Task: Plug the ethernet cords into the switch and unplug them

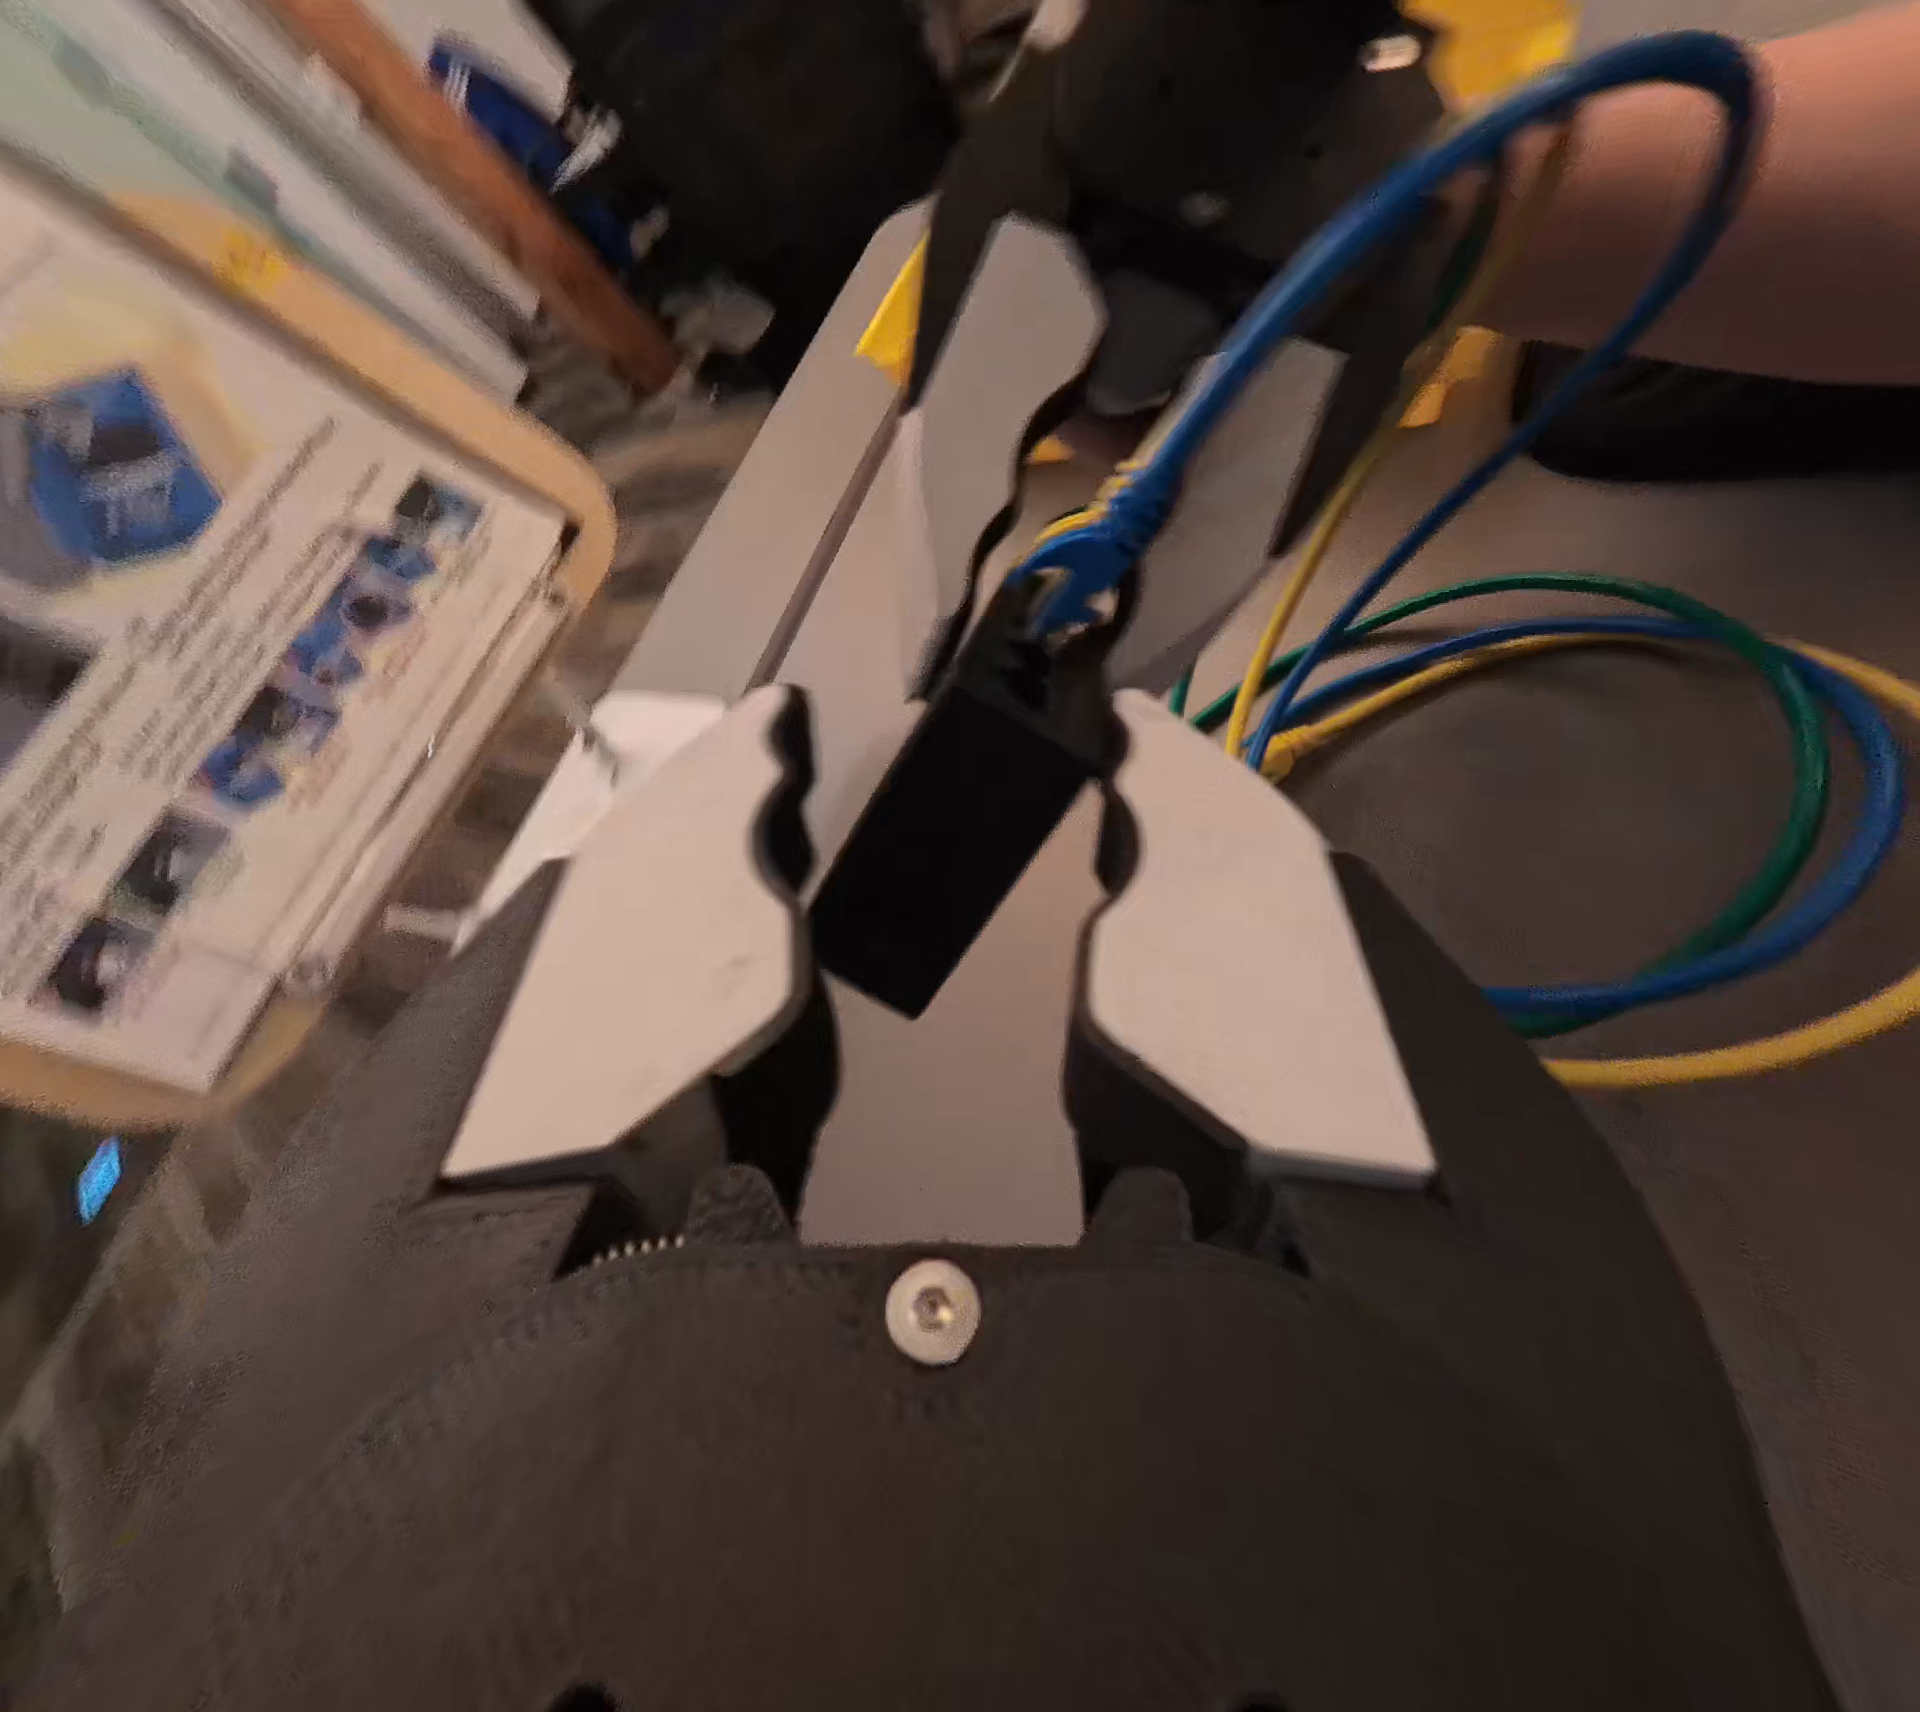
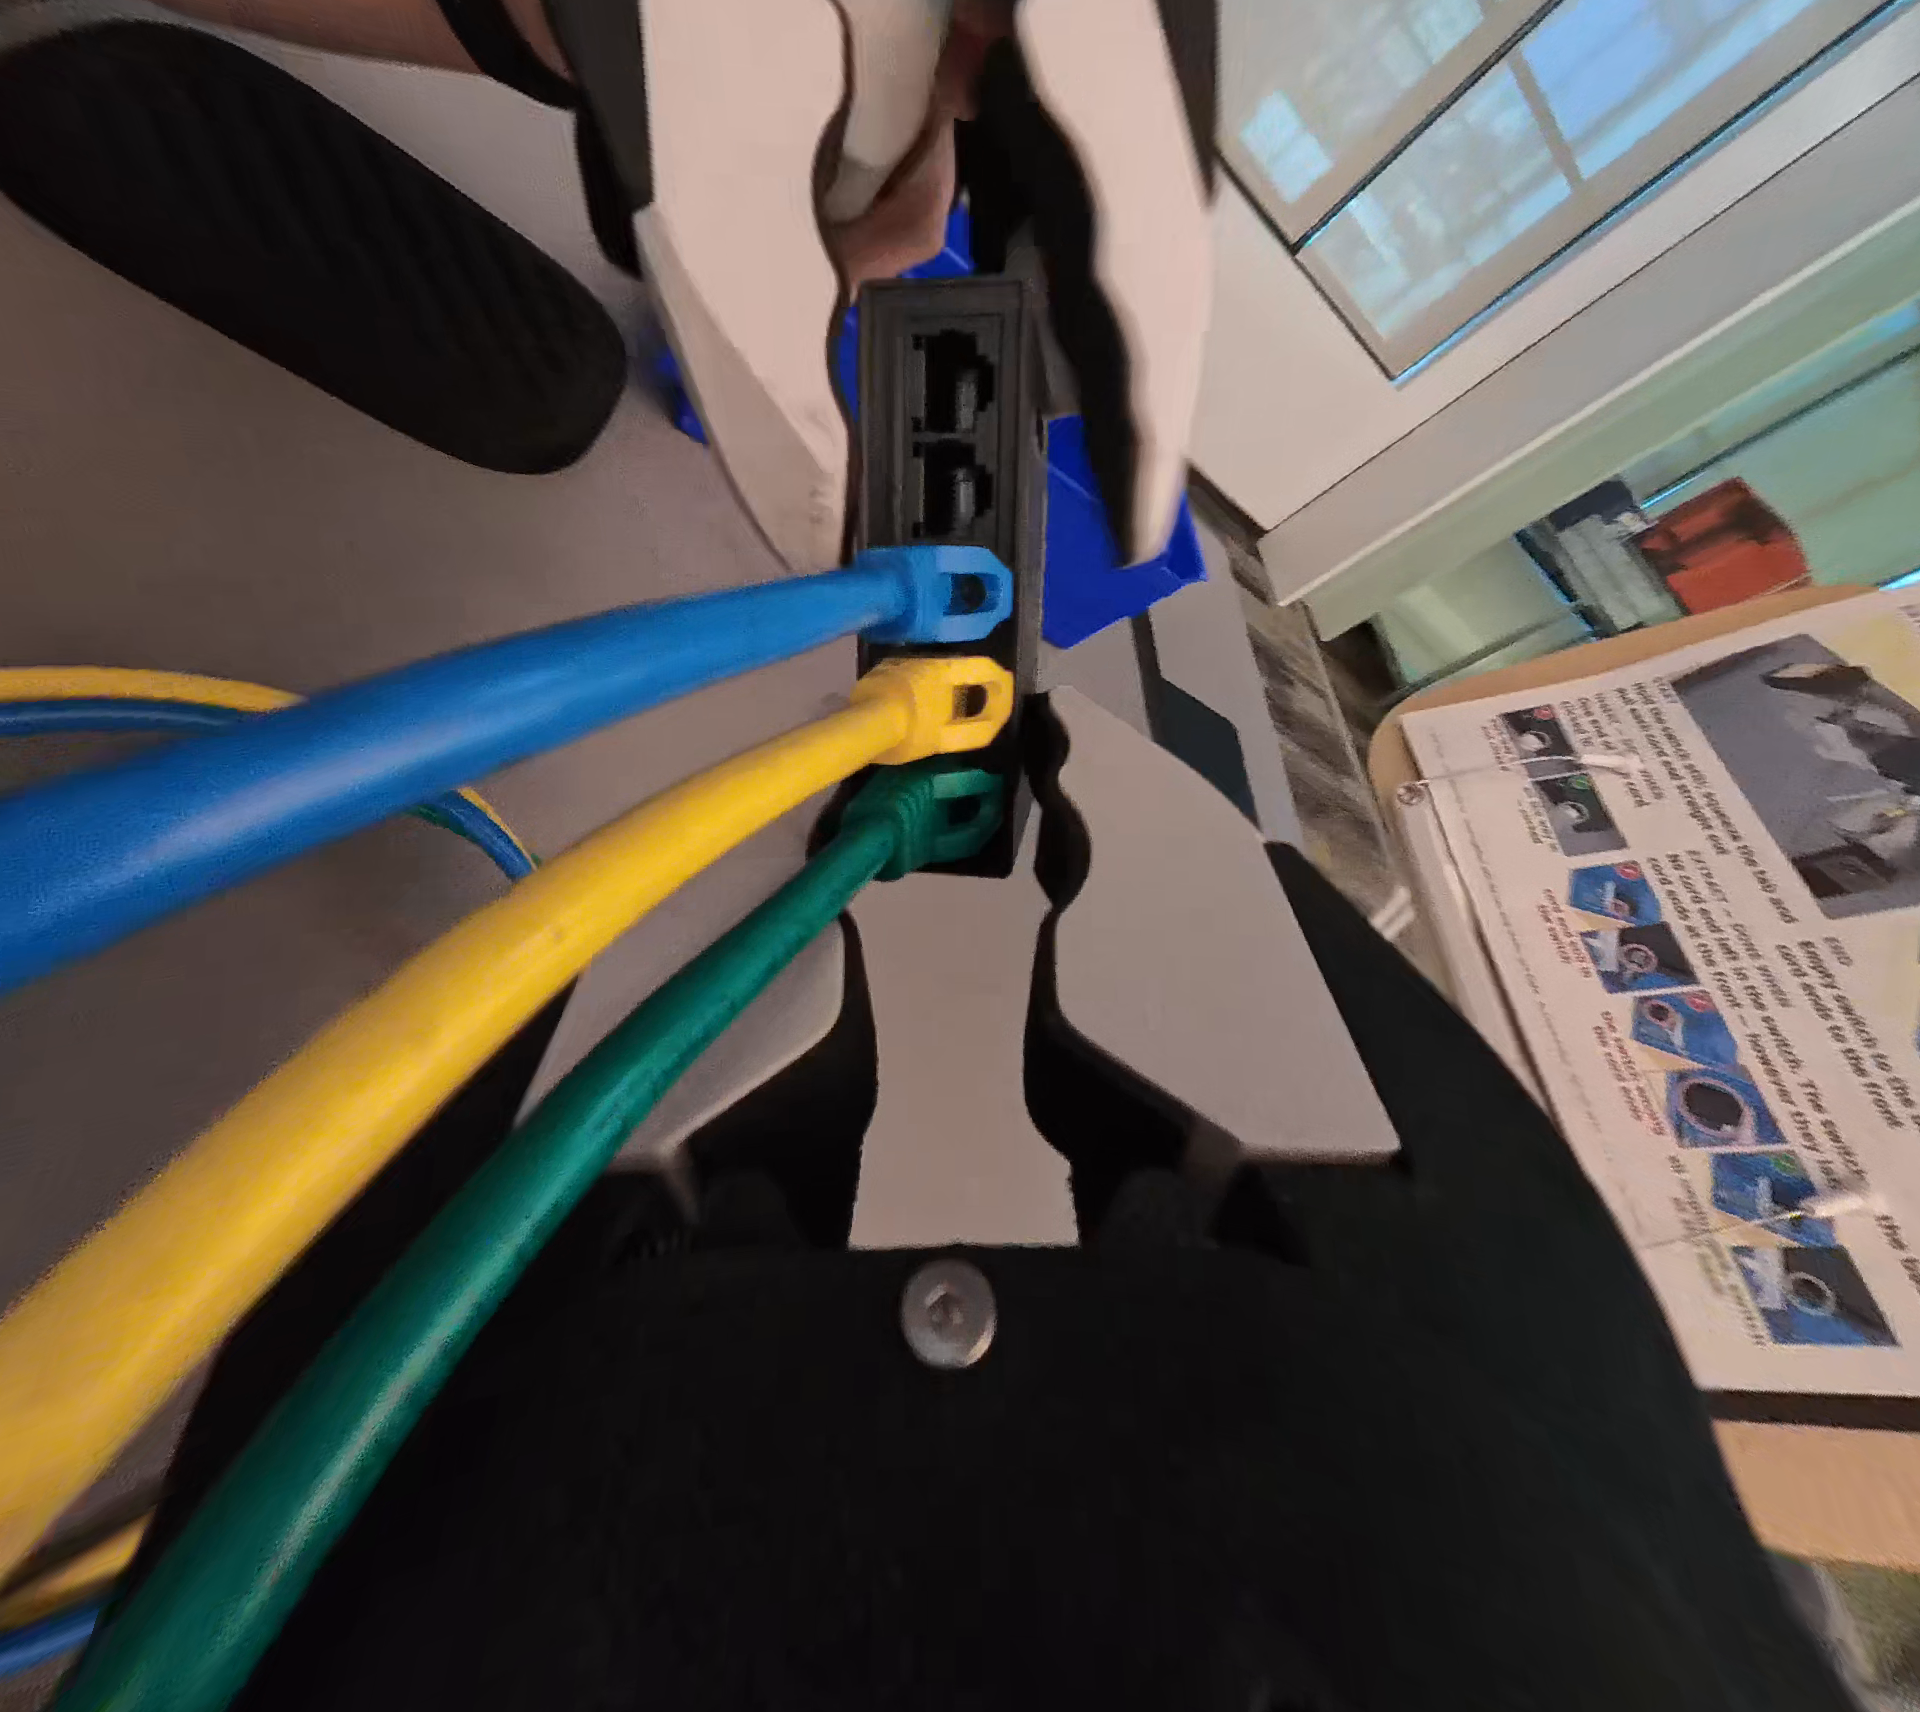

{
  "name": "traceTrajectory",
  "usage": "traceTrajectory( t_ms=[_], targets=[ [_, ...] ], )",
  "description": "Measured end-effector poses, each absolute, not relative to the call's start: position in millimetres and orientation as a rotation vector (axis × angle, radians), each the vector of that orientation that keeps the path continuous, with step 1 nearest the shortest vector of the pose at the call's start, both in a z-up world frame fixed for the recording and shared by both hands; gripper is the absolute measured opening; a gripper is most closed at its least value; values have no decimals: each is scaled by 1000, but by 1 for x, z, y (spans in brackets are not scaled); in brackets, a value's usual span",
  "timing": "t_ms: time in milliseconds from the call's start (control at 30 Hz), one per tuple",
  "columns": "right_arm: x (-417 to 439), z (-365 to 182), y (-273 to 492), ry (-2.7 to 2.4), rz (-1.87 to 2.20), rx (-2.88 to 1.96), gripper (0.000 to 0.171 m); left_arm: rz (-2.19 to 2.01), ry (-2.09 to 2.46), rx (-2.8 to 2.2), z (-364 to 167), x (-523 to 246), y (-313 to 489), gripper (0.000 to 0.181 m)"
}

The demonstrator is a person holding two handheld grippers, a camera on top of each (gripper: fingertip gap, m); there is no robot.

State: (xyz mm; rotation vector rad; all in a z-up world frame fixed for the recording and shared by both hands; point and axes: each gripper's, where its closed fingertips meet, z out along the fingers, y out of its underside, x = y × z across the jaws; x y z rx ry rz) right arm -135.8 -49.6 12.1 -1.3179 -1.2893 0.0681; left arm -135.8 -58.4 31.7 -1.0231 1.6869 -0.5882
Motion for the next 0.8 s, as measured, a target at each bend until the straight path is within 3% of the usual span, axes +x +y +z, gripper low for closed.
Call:
traceTrajectory(
  t_ms=[33, 133, 233, 433, 500, 567, 800],
  targets=[
    [-134, 11, -50, -1295, 79, -1336, 31, -579, 1707, -962, 30, -134, -62, 42],
    [-126, 3, -51, -1342, 49, -1376, 31, -533, 1750, -922, 20, -128, -63, 38],
    [-129, 6, -57, -1368, 68, -1352, 31, -409, 1790, -892, 7, -122, -58, 45],
    [-126, 10, -54, -1348, 19, -1334, 33, -382, 1762, -821, 13, -120, -59, 32],
    [-124, 18, -51, -1299, 14, -1320, 42, -425, 1756, -844, 17, -122, -60, 32],
    [-126, 23, -55, -1306, 24, -1298, 33, -496, 1756, -867, 22, -123, -64, 31],
    [-120, 30, -65, -1362, -61, -1339, 28, -436, 1716, -793, 30, -116, -70, 32]
  ],
)
